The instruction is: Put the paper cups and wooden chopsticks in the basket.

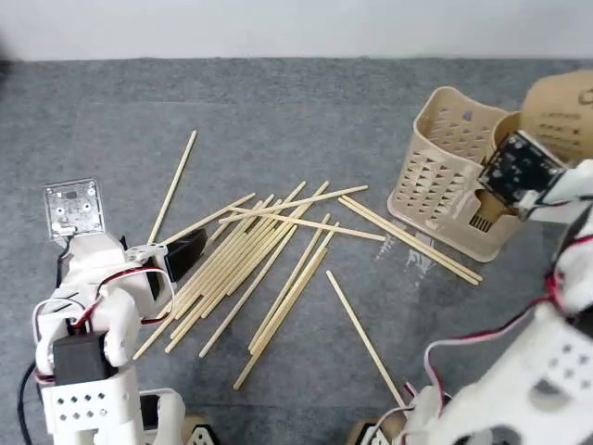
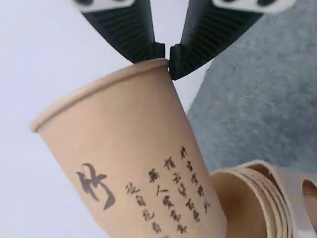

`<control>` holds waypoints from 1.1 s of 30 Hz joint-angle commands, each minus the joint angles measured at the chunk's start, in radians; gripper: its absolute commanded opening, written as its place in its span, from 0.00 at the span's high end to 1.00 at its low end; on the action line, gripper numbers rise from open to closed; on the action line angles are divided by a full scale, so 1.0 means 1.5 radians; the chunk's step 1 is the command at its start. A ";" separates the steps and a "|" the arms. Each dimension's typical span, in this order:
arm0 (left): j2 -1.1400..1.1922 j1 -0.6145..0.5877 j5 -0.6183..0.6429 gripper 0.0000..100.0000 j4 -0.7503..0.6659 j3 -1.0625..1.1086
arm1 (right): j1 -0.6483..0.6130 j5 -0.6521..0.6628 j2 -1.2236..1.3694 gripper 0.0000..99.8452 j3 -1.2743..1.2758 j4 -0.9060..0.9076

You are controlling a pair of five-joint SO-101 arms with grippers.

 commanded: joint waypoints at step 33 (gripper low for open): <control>-0.009 0.001 -0.003 0.60 -0.003 -0.005 | -0.039 0.195 0.137 0.82 -0.027 -0.206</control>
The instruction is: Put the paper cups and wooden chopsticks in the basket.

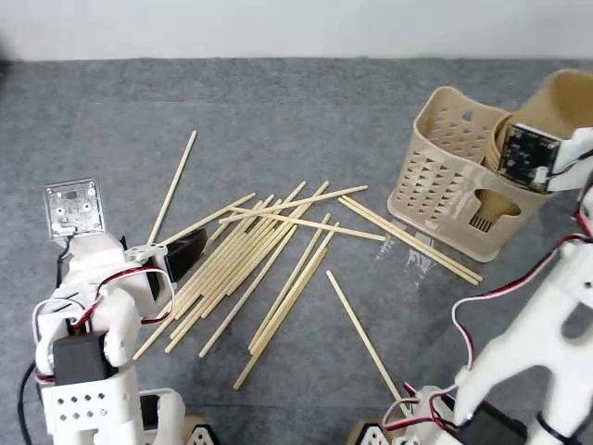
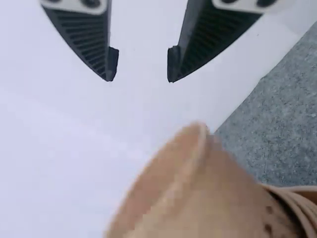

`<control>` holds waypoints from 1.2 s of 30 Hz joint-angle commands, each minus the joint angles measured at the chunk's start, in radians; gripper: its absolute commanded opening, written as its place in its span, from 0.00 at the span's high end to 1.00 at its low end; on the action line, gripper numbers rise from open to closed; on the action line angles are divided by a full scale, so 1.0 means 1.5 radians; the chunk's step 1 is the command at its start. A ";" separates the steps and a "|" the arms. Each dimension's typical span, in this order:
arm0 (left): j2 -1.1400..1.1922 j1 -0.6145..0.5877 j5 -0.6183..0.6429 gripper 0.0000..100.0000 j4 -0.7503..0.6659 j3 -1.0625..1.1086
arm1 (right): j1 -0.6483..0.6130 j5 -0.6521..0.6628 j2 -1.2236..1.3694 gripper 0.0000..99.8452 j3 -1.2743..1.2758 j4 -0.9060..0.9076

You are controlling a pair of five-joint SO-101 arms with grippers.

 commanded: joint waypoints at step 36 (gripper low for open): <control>-0.009 -0.002 -0.003 0.60 0.011 -0.003 | -0.105 -0.736 0.174 0.97 0.211 -0.303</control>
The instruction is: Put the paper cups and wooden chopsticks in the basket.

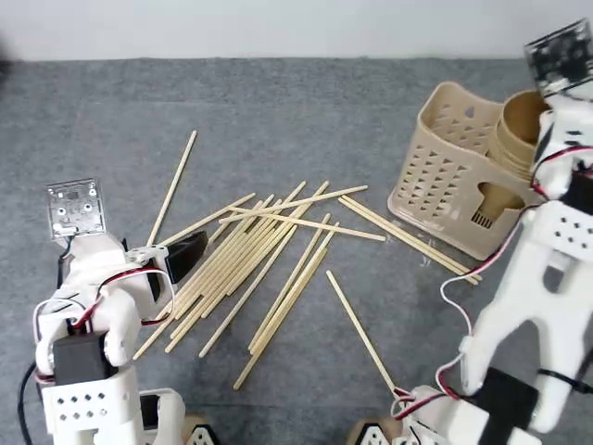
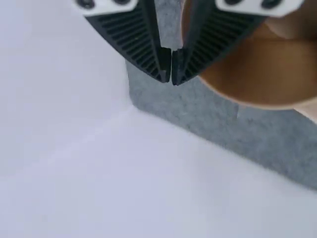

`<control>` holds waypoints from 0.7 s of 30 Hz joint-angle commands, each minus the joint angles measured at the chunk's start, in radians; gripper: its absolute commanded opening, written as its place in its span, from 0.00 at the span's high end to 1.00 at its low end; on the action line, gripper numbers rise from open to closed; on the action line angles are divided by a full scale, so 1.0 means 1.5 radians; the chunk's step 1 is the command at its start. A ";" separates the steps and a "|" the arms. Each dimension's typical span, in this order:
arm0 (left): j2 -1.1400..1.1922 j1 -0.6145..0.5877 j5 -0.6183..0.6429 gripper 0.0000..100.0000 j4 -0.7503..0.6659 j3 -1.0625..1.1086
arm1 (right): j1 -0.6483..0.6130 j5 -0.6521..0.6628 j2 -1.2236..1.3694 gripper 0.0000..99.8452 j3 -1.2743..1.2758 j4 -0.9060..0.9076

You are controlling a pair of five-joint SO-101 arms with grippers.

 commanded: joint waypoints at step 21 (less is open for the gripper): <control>-0.009 -0.002 -0.003 0.60 -0.001 0.024 | -0.071 -0.010 -0.260 0.97 0.268 -0.130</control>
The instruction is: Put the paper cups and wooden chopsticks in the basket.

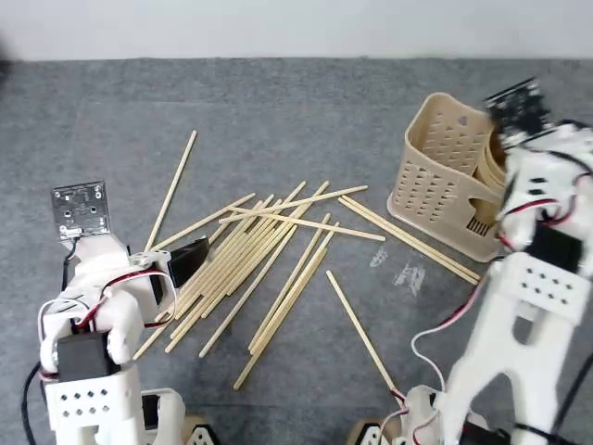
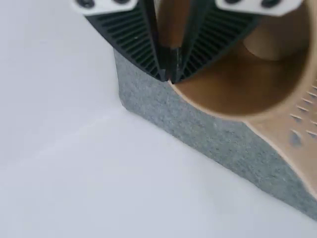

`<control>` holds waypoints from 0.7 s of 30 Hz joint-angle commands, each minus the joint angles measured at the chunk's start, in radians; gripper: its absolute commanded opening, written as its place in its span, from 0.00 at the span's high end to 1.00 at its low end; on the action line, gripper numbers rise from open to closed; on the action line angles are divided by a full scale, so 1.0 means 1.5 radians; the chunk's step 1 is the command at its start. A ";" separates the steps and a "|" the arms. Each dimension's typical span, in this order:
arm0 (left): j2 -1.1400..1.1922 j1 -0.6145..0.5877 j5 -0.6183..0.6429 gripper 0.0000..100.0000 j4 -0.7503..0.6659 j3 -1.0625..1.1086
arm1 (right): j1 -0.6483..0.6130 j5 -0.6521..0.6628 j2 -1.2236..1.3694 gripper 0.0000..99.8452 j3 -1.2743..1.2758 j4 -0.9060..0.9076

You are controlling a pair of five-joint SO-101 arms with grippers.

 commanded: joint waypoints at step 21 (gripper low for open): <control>-0.009 -0.002 -0.003 0.60 0.001 -0.006 | -0.001 -0.175 0.108 0.97 0.003 -0.264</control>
